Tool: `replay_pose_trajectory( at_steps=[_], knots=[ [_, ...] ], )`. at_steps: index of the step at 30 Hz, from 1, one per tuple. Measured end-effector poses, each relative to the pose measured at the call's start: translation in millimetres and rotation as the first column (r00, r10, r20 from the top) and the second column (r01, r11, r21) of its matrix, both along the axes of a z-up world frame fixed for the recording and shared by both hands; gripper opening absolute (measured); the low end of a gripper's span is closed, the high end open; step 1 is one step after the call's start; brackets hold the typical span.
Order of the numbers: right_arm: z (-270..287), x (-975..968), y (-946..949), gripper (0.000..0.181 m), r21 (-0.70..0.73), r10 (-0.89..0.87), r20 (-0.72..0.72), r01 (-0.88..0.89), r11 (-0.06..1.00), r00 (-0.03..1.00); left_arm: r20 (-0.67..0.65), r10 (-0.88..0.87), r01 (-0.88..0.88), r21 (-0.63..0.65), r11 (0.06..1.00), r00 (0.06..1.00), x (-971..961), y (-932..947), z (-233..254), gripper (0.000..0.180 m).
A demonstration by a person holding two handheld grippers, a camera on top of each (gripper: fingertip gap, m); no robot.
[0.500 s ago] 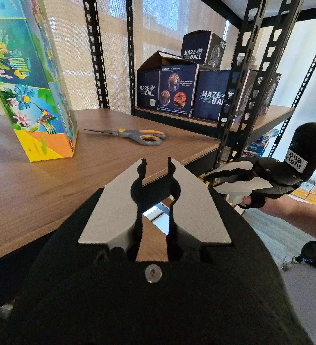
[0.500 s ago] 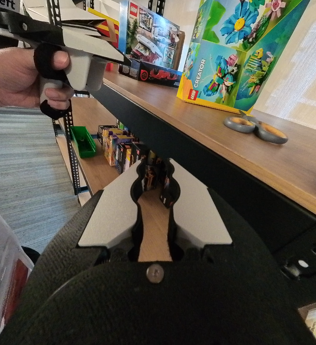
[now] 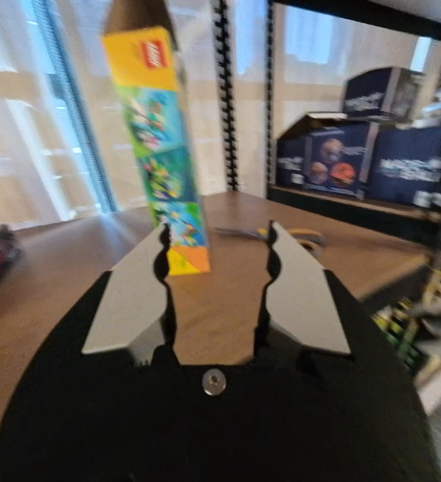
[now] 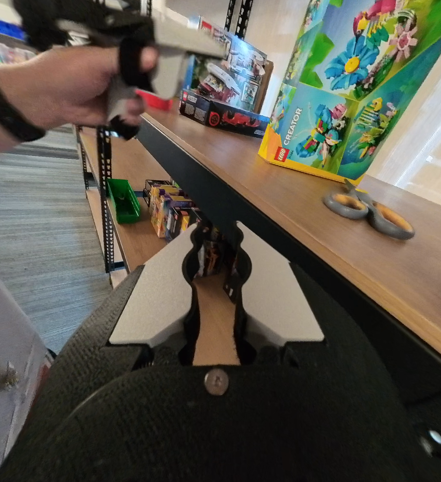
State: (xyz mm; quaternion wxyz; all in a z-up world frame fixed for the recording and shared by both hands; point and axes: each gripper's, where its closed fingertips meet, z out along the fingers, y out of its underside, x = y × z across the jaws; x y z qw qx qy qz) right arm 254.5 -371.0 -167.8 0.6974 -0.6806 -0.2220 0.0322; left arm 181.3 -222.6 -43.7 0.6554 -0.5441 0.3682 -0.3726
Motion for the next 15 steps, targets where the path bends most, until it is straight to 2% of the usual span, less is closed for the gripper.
replay_pose_trajectory(
  at_steps=[2,3,5,7,10,11,13,15],
  knots=[
    [3.0,-7.8,2.4,0.021,0.002,0.030,-0.004,-0.030,1.000,1.000,-0.005,0.067,-0.067,-0.046,0.997,0.998,13.5,37.2,19.9,0.107],
    [3.8,-11.0,4.9,0.021,0.001,0.040,0.002,-0.040,0.999,0.999,-0.019,0.075,-0.077,-0.067,0.995,0.997,24.7,51.9,24.3,0.114],
    [6.7,-17.6,9.1,0.021,0.005,0.050,0.020,-0.050,0.999,0.999,-0.022,0.102,-0.104,-0.091,0.990,0.994,45.0,79.6,31.3,0.118],
    [10.6,-22.6,10.7,0.021,0.018,0.058,0.030,-0.059,0.998,0.998,-0.015,0.101,-0.102,-0.115,0.988,0.995,63.1,101.2,35.6,0.116],
    [9.9,-30.5,9.4,0.022,0.015,0.062,0.022,-0.062,0.998,0.998,-0.086,0.062,-0.076,-0.163,0.984,0.994,85.8,120.7,27.4,0.111],
    [7.5,-30.5,8.1,0.022,0.011,0.057,0.017,-0.058,0.998,0.998,-0.110,0.045,-0.064,-0.169,0.984,0.993,91.0,123.7,23.8,0.104],
    [1.7,-28.0,5.7,0.022,-0.003,0.039,0.003,-0.039,0.999,0.999,-0.137,-0.057,0.036,-0.149,0.988,0.989,100.8,117.7,19.8,0.071],
    [-2.2,-21.9,4.6,0.021,-0.016,0.014,-0.016,-0.014,1.000,1.000,-0.134,-0.085,0.063,-0.162,0.985,0.987,98.9,121.5,19.0,0.071]
  ],
)
